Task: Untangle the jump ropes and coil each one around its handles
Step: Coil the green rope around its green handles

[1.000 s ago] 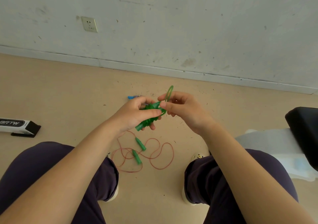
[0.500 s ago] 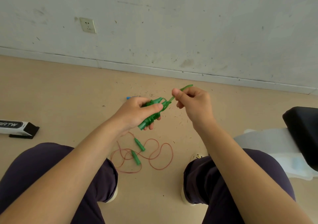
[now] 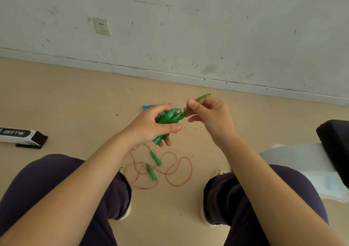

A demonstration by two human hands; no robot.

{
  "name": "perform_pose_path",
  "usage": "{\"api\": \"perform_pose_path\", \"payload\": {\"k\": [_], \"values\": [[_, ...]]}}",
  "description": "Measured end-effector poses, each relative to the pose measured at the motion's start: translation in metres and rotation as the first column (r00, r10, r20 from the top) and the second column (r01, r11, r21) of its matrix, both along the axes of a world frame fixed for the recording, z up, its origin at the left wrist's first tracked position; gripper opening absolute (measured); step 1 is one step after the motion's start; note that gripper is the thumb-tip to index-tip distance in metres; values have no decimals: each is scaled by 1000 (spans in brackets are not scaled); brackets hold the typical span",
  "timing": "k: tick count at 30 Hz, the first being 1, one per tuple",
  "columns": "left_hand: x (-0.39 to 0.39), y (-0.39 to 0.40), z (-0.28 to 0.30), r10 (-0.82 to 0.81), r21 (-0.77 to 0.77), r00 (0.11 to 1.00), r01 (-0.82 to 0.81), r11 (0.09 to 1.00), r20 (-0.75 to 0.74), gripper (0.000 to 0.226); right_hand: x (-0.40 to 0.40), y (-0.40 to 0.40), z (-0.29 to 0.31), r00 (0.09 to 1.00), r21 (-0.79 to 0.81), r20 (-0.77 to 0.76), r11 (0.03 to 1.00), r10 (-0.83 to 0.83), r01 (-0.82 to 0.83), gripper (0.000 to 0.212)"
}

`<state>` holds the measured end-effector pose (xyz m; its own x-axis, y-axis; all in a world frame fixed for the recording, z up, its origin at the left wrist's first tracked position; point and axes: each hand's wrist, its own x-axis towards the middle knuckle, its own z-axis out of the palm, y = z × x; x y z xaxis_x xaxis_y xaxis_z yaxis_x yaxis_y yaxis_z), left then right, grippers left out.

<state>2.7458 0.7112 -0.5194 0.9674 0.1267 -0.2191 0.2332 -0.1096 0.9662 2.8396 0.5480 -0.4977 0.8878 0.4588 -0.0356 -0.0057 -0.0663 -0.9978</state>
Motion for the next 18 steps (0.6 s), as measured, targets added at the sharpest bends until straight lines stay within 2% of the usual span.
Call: {"api": "perform_pose_path", "payload": {"k": [5,12,16,18], "values": [[5,-3,-3,52,-21,998,-52,998,32,27,1,-2,-1,1000,-7,9,1000,2,-2,28],[6,-10,-1,190,-45,978,-187,981,85,22,3,-1,-2,999,-52,35,999,17,-15,26],[6,-8,1,149,14,985,-151,988,81,14,1,-1,2,998,25,7,998,-59,59,13],[5,-6,1,131,13,988,-133,991,83,16,1,-4,3,998,37,12,998,-59,59,13]]}}
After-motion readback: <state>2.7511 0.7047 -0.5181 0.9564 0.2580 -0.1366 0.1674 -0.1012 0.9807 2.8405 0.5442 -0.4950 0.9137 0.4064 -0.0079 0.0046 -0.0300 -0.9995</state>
